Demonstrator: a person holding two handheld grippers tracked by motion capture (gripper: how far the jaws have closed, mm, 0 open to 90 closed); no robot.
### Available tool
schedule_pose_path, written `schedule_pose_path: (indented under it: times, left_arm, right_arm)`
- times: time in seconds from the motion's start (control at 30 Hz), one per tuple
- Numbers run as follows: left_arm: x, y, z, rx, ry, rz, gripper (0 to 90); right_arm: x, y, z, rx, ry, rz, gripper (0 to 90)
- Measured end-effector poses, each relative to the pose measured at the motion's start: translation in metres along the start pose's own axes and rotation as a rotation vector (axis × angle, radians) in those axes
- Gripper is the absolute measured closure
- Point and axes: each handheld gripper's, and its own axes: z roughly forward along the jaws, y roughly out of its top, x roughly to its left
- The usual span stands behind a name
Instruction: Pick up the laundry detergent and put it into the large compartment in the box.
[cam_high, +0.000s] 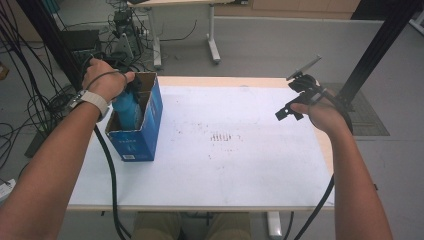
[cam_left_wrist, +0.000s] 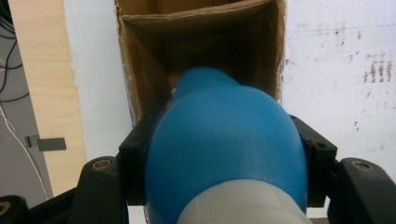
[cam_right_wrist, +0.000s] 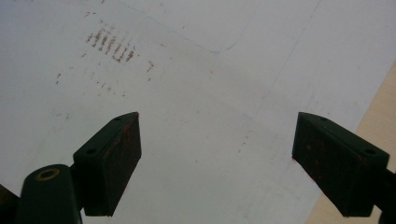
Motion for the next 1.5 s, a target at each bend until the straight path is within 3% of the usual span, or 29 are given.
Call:
schedule_pose_path:
  times: [0.77, 1.5]
  left_arm:
    - [-0.003, 0.001, 0.039, 0.023, 0.013, 0.042, 37.9]
    - [-0.002, 0.002, 0.062, 0.040, 0.014, 0.063, 37.8]
  right_arm:
    - [-0.002, -0.002, 0.005, 0.005, 0.004, 0.007, 15.5]
    - [-0.002, -0.001, 0.008, 0.013, 0.005, 0.007, 15.5]
